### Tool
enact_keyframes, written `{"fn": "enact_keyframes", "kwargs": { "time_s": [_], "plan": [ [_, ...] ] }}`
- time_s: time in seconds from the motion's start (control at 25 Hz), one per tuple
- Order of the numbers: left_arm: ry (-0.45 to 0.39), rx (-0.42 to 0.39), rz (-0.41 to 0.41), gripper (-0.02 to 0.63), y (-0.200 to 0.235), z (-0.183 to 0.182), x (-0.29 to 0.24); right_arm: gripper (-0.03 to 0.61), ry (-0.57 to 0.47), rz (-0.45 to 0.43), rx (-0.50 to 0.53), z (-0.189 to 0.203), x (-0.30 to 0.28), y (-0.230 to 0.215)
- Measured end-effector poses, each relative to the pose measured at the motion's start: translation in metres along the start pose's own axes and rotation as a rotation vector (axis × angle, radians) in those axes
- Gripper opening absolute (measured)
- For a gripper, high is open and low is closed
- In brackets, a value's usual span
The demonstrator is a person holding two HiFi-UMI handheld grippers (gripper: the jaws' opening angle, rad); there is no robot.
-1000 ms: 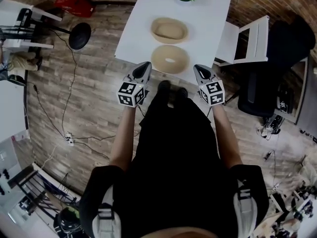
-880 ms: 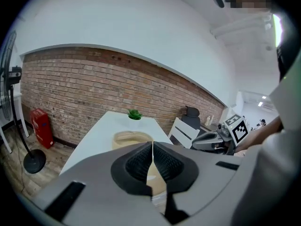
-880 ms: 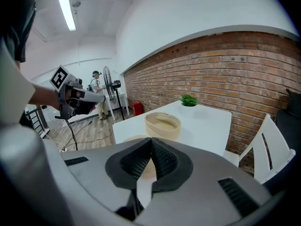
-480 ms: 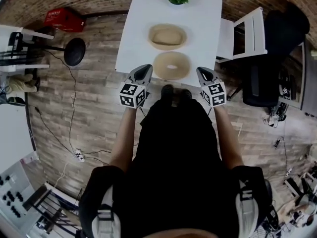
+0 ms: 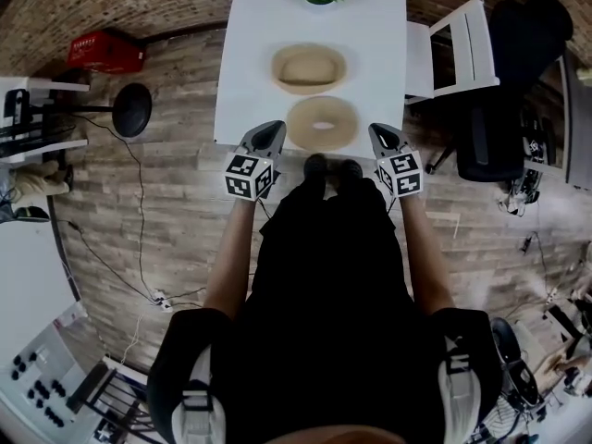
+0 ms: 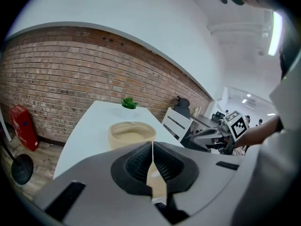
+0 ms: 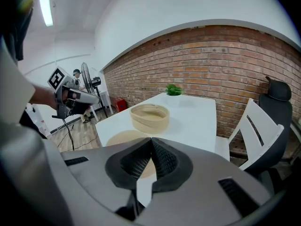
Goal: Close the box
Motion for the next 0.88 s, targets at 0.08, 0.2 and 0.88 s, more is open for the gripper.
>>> {"fn": "enact_keyframes", "kwargs": {
  "time_s": [0.08,0.2,0.88],
  "plan": [
    [0.007,0.002,0.012,0.025,0.003,0.002,-0.004,-0.002,0.006,0.009,-0.009,0.001,-0.003,-0.001],
    [0.022,0.003,0.026,0.025,0.008,0.007,-0.010,-0.002,0.011,0.018,-0.019,0.003,-0.007,-0.001],
    [0.056,0.030,0.060,0.026,0.018,0.030,-0.014,0.002,0.010,-0.005,-0.041,0.010,-0.019,0.011]
  ]
}}
Point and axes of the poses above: the fingertips, and each gripper's own axes: x backward along the fingers, y to its left, z out of its underside, the point moved 1 cm from there along x, backward along the fingers, and after that the axes turned 1 degree about z, right-handed, at the moved point
